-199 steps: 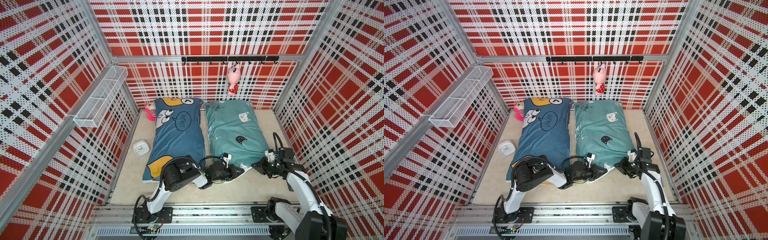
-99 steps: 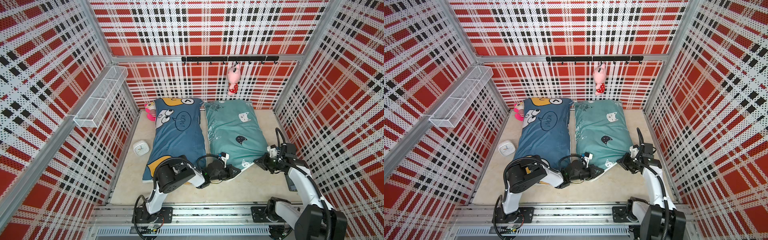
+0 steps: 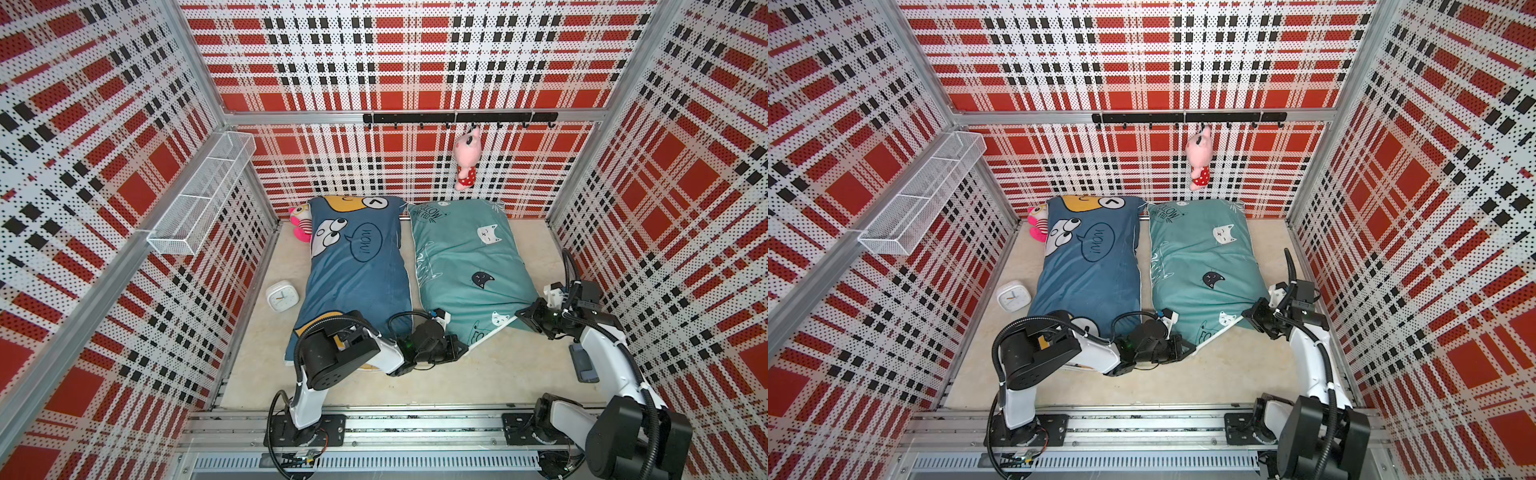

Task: Zip up pillowcases
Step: Zip the zipper on the pillowcase, then place the pillowcase at the center of the board, then move the pillowcase to the center of the board.

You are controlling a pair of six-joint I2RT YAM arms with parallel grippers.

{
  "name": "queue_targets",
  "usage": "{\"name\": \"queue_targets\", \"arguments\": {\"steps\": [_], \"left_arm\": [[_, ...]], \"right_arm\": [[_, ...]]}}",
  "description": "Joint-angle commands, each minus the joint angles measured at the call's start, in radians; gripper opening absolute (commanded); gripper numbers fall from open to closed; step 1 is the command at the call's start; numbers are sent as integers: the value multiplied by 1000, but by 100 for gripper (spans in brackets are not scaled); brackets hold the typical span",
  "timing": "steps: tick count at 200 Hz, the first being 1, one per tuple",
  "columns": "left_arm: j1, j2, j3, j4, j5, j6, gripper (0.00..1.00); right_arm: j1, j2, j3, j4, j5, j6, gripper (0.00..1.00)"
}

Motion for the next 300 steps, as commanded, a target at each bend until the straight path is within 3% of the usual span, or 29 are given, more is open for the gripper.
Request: {"name": "queue_targets", "arguments": {"steps": [1, 51, 102, 105, 119, 134, 150, 174, 199, 238, 261, 300], "left_arm": [[0, -27, -14, -105, -23, 44, 0], [-7, -68, -8, -176, -61, 76, 0], [3, -125, 61, -260, -76, 126, 0], [4, -130, 65, -267, -76, 131, 4], [10, -156, 83, -306, -87, 157, 25], [20, -196, 103, -381, -116, 194, 38], [35, -248, 120, -469, -157, 241, 45], [85, -344, 105, -556, -175, 278, 56], [180, -468, 71, -667, -225, 321, 71], [442, -722, -23, -825, -361, 351, 84], [615, -896, -75, -861, -378, 369, 97], [884, -1016, -177, -910, -379, 431, 98]], "right_arm": [[-24, 20, 27, 61, 63, -40, 0], [-70, 31, -5, 132, 46, -33, 0], [-67, -9, 9, 47, 50, -92, 0], [-65, -14, 10, 42, 49, -94, 0], [-59, -43, 17, 11, 52, -104, 22], [-51, -73, 25, -26, 67, -113, 44], [-41, -102, 32, -52, 72, -113, 58], [-17, -134, 61, -100, 94, -115, 69], [66, -141, 93, -117, 137, -97, 73], [278, -85, 116, -31, 150, -59, 75], [390, -29, 128, 63, 113, -24, 77], [566, 54, 102, 285, 51, 45, 87]]}}
